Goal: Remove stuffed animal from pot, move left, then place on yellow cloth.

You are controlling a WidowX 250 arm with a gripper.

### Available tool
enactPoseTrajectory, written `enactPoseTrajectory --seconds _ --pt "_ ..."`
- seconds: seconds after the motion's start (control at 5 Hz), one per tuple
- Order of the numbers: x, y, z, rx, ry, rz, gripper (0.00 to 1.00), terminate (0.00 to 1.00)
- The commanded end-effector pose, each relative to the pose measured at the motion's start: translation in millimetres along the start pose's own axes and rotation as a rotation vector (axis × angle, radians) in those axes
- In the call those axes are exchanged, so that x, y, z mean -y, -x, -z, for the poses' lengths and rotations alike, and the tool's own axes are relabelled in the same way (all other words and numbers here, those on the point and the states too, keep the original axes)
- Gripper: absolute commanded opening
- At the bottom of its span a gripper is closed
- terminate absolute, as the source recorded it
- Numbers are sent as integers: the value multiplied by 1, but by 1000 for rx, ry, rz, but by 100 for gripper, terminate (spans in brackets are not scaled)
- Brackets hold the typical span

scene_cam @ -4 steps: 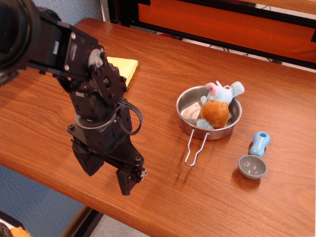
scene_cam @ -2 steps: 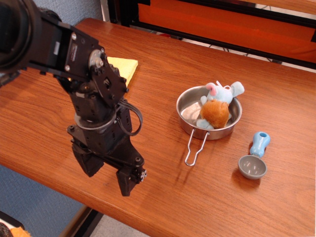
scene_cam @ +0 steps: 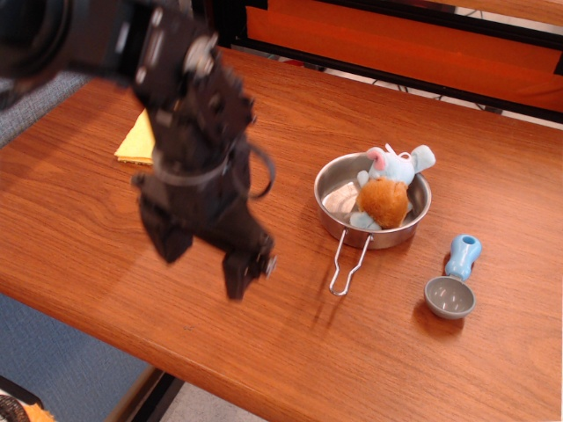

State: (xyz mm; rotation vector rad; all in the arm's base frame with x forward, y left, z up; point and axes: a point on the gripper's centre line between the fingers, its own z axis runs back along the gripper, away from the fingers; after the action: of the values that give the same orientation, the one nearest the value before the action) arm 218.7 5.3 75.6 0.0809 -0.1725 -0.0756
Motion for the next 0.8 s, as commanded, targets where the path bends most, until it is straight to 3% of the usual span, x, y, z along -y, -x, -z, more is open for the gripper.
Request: enactPoseTrajectory --seconds 0.0,0.6 --pt "-12 -62 -10 53 -41 -67 100 0" --pt "21 -124 -5 105 -11 85 100 0"
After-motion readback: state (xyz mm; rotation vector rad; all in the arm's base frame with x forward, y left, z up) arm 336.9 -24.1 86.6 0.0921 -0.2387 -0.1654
